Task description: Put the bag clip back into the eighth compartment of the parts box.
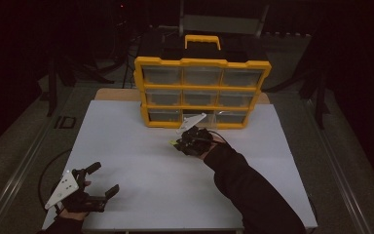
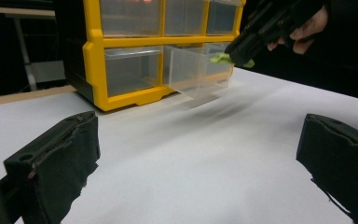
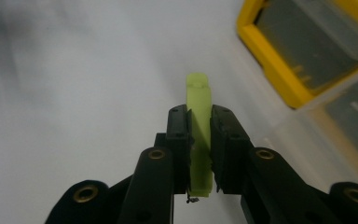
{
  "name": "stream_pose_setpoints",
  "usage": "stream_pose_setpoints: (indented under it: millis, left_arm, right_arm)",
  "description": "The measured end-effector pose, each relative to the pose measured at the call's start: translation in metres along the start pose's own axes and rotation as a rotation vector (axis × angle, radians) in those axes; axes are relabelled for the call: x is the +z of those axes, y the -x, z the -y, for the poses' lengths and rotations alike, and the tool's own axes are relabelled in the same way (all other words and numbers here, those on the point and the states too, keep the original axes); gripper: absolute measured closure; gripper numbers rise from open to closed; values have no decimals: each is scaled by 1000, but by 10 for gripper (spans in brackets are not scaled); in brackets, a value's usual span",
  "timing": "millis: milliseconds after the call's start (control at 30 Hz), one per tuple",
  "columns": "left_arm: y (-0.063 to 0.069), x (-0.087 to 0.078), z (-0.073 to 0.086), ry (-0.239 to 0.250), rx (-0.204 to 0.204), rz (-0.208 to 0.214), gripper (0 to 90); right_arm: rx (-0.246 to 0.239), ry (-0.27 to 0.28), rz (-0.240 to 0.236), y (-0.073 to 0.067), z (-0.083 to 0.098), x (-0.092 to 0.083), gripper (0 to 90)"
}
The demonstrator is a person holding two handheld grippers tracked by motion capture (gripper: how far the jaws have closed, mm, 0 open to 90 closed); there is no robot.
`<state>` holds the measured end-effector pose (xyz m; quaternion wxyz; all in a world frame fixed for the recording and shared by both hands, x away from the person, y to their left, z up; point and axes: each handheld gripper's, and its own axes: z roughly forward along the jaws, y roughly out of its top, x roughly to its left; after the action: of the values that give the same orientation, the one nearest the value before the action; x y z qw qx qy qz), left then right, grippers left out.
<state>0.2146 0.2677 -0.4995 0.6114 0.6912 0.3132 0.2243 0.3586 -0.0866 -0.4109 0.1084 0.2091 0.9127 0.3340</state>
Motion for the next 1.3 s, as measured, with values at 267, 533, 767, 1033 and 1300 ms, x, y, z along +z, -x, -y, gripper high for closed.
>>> stream_pose_setpoints:
  millis: [267,533,767,1033,1300]
  left_arm:
    - [0,0,0,-3,1,-1,2]
    - [0,0,0,-3,1,-2,2]
    - [0,0,0,-3,2,-2,2]
    - [0,0,0,-3,1,-3,2]
    - [0,0,0,-4,0,-3,2]
  right_arm:
    - [5,16,33,13,-1,-18,789]
    - [7,19,66,26,-1,-32,789]
    - [27,36,88,39,2,-44,789]
    - [41,38,115,53,3,-53,788]
    - [61,45,141,68,5,-60,788]
